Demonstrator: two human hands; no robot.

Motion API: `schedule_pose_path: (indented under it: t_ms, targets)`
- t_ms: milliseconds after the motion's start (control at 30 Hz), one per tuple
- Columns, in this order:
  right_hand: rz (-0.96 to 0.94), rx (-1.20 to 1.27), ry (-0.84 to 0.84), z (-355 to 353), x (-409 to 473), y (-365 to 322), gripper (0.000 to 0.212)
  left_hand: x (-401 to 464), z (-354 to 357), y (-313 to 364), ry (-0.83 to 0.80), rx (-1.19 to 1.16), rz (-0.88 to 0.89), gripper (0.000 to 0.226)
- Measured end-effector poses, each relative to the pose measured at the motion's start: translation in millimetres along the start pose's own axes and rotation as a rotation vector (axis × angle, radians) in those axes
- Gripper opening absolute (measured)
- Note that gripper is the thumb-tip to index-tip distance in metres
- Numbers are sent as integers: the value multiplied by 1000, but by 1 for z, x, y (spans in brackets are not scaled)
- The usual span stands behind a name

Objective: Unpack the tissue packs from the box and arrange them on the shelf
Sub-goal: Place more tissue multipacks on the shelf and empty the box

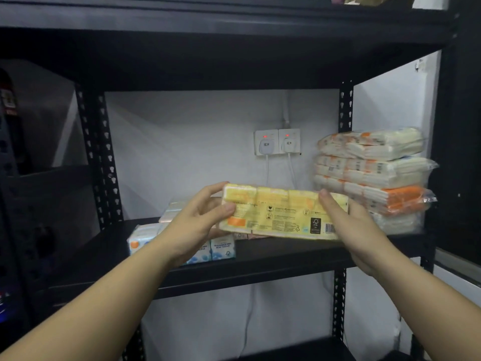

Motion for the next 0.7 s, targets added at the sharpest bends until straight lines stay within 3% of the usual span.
schedule_pose_path:
  t_ms: [67,167,267,300,400,500,700]
  targets:
    - [-11,31,-3,-2,2,-1,86,-2,-1,0,12,308,34,70]
    - [-52,69,5,-7,5,-6,72,1,-1,0,40,712,37,75]
    - [-164,102,58,-17,9,-13,29,4,8,-2,-20,606,-4,80]
    - [-207,85,73,-21,11,-16,25,5,10,-2,-22,518,-22,79]
    - [-292,-34,79,-30,18,-17,33,15,11,0,55,452,22,67]
    - [-346,-205,54,-31,26,-16,47,25,10,0,149,734,76,57]
    - [-326,-264,32,-34,37,8,56,35,13,-2,197,973,112,50]
Point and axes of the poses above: each hand's wrist, its own x-axis towards the middle knuckle, its own z-axis out of the palm, y = z × x, the point moved 7 cm from there along x, towards the middle knuckle, and after that the axes turned 5 degrees about -z, right-handed, at the moved point
